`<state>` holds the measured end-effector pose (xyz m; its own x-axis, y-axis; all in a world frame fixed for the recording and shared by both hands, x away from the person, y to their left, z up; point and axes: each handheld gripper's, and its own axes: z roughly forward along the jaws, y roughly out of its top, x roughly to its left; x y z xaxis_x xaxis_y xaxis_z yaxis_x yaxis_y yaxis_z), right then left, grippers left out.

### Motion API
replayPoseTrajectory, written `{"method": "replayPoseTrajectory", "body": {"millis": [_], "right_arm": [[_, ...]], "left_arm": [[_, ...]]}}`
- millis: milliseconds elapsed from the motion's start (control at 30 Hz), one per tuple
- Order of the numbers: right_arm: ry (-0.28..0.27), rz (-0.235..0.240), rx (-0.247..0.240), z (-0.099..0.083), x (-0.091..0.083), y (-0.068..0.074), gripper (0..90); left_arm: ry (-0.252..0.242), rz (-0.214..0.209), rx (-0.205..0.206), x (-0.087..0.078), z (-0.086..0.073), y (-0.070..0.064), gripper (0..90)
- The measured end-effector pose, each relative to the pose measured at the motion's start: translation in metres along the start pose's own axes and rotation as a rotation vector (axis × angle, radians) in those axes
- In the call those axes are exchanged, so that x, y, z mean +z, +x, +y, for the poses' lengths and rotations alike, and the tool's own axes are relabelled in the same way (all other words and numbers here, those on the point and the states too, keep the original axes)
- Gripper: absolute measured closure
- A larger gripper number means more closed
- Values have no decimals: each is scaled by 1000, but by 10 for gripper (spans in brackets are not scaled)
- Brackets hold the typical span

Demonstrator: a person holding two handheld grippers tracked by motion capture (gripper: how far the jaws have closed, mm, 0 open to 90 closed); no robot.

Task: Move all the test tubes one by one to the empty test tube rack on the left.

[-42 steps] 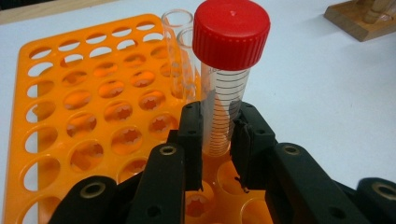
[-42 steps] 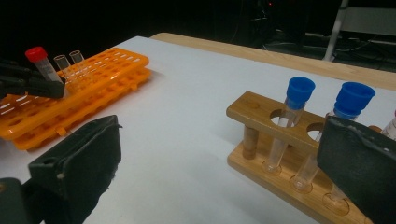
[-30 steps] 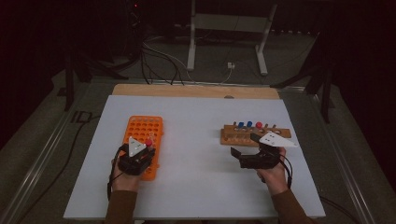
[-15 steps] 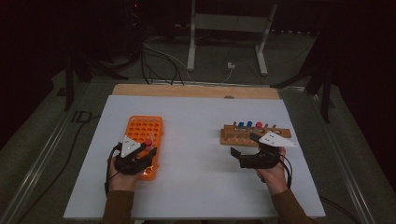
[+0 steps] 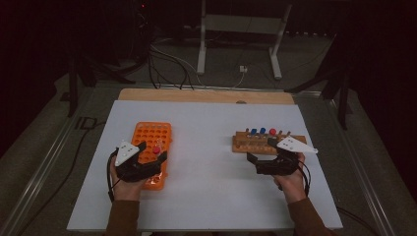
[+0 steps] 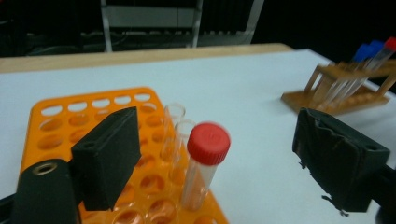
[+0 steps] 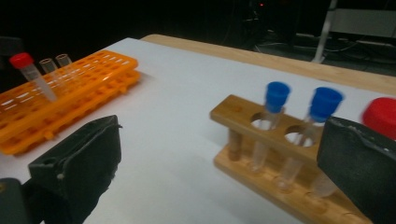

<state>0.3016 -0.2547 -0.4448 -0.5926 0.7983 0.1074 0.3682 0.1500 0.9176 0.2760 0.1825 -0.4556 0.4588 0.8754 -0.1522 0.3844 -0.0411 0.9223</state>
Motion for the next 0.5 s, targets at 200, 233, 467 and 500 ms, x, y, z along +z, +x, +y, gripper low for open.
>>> {"method": "replayPoseTrajectory", "body": {"millis": [200,233,467,500], "right_arm": [[-31,-64,22,8,-5,-17,12],[-31,-77,21,9,-5,-21,12],[-49,-180,56,17,-6,-50,74],[-49,-201,63,17,-6,-54,95]], "left_arm": [[-17,14,-16,-1,4,-1,17],[-19,11,-12,-2,4,-2,11],[-27,-10,-13,-4,9,-4,17],[-27,-17,-15,-4,9,-4,27]]}}
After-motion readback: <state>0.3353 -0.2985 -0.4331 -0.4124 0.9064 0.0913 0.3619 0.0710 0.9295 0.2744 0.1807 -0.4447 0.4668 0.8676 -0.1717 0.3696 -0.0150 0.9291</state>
